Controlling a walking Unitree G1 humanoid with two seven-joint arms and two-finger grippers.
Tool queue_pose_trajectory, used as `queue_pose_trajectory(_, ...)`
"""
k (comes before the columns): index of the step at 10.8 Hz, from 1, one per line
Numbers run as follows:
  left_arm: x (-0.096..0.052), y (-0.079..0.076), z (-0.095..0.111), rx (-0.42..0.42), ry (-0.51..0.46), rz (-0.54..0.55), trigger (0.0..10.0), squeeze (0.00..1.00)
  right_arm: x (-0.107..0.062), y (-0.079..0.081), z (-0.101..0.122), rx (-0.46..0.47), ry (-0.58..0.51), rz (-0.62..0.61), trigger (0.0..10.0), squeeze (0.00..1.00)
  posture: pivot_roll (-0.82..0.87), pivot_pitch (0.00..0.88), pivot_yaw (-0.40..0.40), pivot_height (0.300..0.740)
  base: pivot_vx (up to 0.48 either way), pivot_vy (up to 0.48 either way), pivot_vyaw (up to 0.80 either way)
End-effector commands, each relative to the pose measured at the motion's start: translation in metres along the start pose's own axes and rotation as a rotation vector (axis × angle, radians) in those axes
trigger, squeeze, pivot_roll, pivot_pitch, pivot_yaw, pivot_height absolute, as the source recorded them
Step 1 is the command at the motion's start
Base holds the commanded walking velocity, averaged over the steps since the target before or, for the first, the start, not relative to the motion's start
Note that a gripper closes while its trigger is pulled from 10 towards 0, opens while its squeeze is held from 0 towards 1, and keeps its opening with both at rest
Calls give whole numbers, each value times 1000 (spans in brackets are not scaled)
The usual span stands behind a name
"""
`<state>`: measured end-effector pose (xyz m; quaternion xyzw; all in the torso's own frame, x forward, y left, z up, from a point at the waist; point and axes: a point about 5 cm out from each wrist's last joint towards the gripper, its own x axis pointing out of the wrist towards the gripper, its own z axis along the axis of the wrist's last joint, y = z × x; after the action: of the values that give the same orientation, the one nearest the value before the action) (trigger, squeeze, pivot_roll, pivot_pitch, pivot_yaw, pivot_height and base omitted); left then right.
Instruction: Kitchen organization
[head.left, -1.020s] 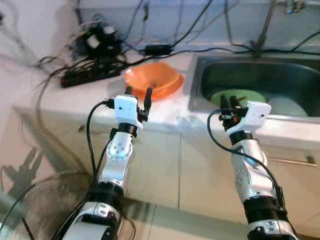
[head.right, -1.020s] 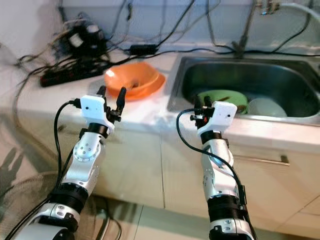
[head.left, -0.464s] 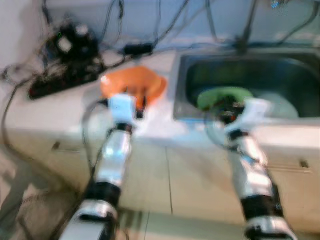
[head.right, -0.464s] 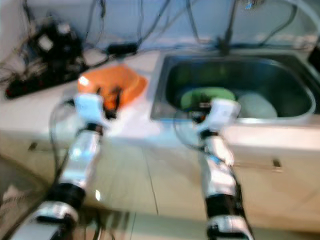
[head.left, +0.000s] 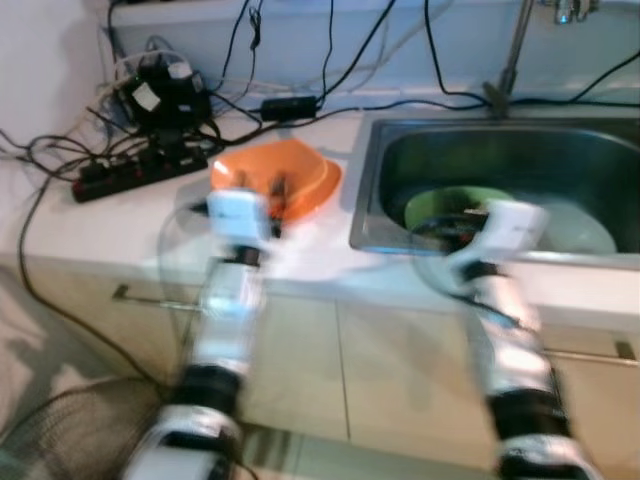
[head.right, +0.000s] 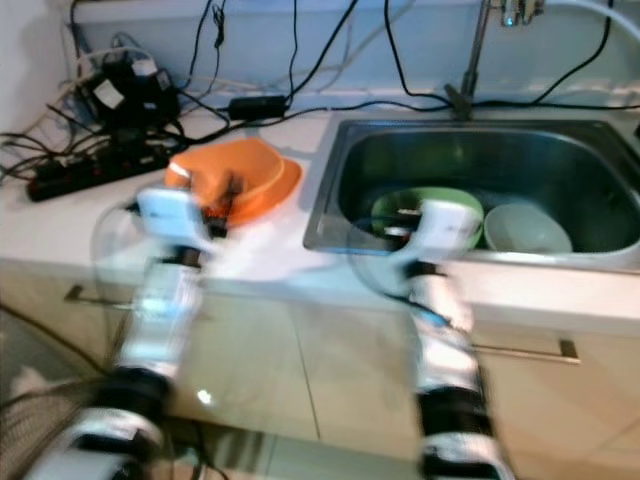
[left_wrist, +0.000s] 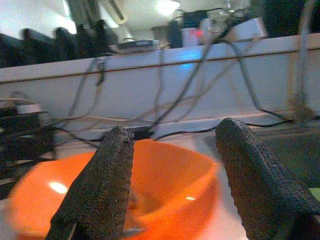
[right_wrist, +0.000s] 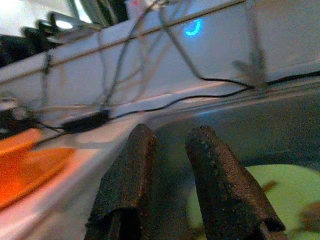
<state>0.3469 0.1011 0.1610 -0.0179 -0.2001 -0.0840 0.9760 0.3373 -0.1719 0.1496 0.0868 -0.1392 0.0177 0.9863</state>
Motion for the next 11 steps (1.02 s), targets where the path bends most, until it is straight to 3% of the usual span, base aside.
queue_pose_trajectory(1, 1, 12, 4, 22, -17, 25, 10000, 0, 1, 11, 0, 17, -6, 27, 10000, 0, 38, 0, 108, 740, 255, 0, 0)
queue_pose_trajectory(11, 1, 13, 7, 9, -32, 25, 10000, 0, -1, 11, -3, 21, 3, 24, 10000, 0, 41, 0, 107, 740, 309, 0, 0)
